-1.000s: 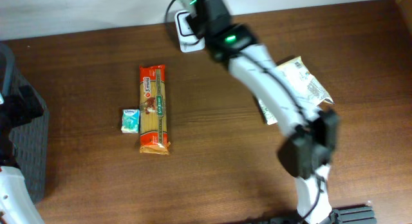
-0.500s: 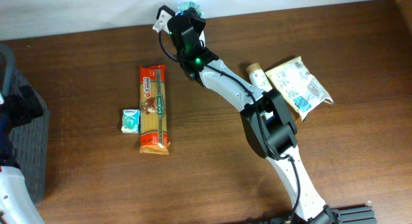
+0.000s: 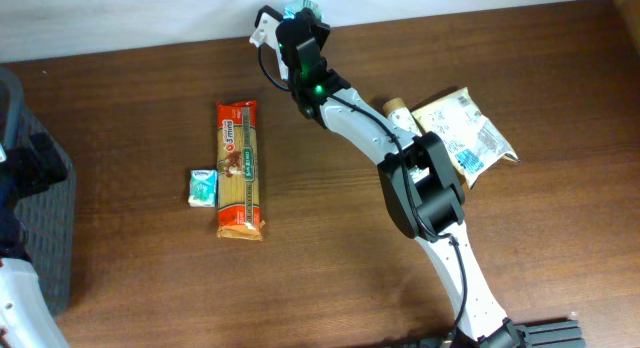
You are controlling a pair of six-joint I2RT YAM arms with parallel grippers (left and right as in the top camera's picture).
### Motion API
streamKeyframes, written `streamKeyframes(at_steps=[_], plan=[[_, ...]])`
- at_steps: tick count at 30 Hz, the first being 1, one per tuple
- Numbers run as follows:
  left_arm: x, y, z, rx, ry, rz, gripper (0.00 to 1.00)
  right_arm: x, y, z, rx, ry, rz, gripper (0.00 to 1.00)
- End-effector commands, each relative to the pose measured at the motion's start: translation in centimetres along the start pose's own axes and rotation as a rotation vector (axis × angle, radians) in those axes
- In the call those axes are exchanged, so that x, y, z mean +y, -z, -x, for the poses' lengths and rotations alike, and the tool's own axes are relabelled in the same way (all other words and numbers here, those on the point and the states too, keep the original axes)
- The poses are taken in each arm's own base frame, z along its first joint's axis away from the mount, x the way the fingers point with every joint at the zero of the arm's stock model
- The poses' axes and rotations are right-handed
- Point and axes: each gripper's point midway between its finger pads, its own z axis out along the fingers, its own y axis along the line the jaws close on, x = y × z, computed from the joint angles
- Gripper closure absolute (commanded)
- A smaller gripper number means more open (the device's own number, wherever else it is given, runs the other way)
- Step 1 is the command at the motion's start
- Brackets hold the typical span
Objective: Scan the item barcode
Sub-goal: 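Carry the green wipes pack right and drop it on the white bag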
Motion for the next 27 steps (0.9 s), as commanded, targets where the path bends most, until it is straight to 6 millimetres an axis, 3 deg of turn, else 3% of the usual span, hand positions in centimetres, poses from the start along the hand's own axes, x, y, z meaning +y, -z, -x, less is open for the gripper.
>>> streamKeyframes(at_steps=[1, 7, 13, 14, 17, 20, 23, 27], plan=[[0.2, 0.5, 0.7, -0.022, -0.013, 0.006, 0.01, 0.1, 0.1, 0.7, -0.018, -0.005, -0.008, 0.96], [0.2, 0.5, 0.7, -0.022, -0.013, 0.006, 0.01, 0.3, 1.1, 2.1, -0.035, -0.002, -0.003, 0.96], [0.2, 0.5, 0.7, -0.022, -0.013, 0.006, 0.01, -3.3, 3.7, 3.3, -0.031, -0.164, 0.039, 0.96], [0.2, 0.5, 0.7, -0.022, -0.013, 0.006, 0.01, -5.0, 4.9, 3.5, -0.023, -0.227, 0.056, 0.96], [0.2, 0.5, 0.7, -0.022, -0.013, 0.006, 0.01, -6.8, 7.4, 4.1, -0.036, -0.340, 0.149, 0.96], [0.2, 0.5, 0.7, -0.022, -0.013, 0.006, 0.01, -9.5, 12.5, 4.7, -0.044, -0.605, 0.341, 0.96], [0.2, 0.5, 0.7, -0.022, -0.013, 0.006, 0.01, -11.5, 16.3, 3.1, 0.028, -0.799, 0.465, 0.96], [0.2, 0.5, 0.7, -0.022, -0.013, 0.005, 0.01, -13.4, 20.3, -3.1, 0.259, -1.005, 0.559, 0.96]])
